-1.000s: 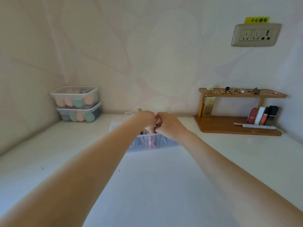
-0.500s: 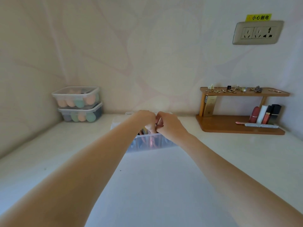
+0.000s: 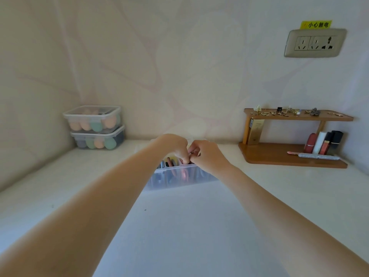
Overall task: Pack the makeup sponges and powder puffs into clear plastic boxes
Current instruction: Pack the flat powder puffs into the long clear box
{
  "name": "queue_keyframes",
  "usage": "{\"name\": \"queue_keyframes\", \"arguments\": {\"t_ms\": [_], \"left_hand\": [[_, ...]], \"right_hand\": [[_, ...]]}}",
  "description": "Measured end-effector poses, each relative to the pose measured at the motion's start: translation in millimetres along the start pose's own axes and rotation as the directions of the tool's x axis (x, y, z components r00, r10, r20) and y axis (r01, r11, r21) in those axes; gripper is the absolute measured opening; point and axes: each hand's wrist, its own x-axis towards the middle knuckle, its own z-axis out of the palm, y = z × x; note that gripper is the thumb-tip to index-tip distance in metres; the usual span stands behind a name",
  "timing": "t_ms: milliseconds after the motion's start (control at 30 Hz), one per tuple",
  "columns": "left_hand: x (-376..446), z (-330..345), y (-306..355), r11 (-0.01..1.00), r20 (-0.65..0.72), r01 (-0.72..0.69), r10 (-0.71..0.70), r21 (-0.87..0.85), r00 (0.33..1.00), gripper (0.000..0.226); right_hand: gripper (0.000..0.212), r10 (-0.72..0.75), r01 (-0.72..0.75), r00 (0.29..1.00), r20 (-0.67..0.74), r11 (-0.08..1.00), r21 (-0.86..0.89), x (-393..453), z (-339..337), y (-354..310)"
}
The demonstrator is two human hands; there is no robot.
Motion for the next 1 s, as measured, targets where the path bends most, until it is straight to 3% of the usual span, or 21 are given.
{"name": "queue_keyframes", "arguments": {"t_ms": [167, 233, 300, 467, 533, 733, 833, 933, 1000], "left_hand": [[-4.9, 5.2, -4.8, 0.991, 0.001, -0.05, 0.05, -0.122, 0.999, 0.01], [-6.1, 8.1, -7.5, 0.981, -0.021, -0.073, 0.071, -0.18, 0.997, 0.016], [-9.6, 11.9, -10.5, 0.957, -0.03, -0.113, 0.108, -0.267, 0.994, 0.025], [-15.8, 27.5, -16.6, 0.94, -0.129, -0.196, 0.166, -0.28, 0.978, 0.017], [-13.8, 32.3, -18.4, 0.933, -0.16, -0.199, 0.156, -0.3, 0.975, 0.025], [-18.3, 35.1, -19.6, 0.919, -0.218, -0.212, 0.144, -0.332, 0.965, 0.023], [-17.1, 35.0, -19.6, 0.925, -0.219, -0.202, 0.135, -0.321, 0.966, 0.01], [-12.5, 35.2, -20.3, 0.929, -0.213, -0.176, 0.109, -0.326, 0.971, 0.017], [-10.8, 36.0, -19.2, 0.93, -0.219, -0.171, 0.102, -0.325, 0.97, 0.025]], "right_hand": [[0.015, 0.046, -0.052, 0.993, 0.111, 0.997, 0.05, 3.7, -8.2, -4.7], [0.014, 0.083, -0.09, 0.982, 0.172, 0.995, 0.034, 6.3, -13.0, -7.9], [0.016, 0.106, -0.095, 0.967, 0.232, 0.994, -0.058, 9.0, -14.8, -12.3], [0.018, 0.155, -0.027, 0.926, 0.345, 0.937, -0.349, 12.6, -13.7, -27.5], [0.019, 0.174, -0.013, 0.913, 0.368, 0.916, -0.401, 17.9, -14.9, -27.5], [0.026, 0.228, -0.025, 0.887, 0.403, 0.893, -0.45, 24.0, -12.3, -31.5], [0.013, 0.246, -0.026, 0.87, 0.428, 0.889, -0.457, 26.0, -10.2, -30.1], [0.013, 0.285, -0.023, 0.849, 0.445, 0.862, -0.507, 27.9, -10.4, -31.6], [0.029, 0.304, -0.014, 0.858, 0.414, 0.819, -0.573, 29.7, -5.6, -33.0]]}}
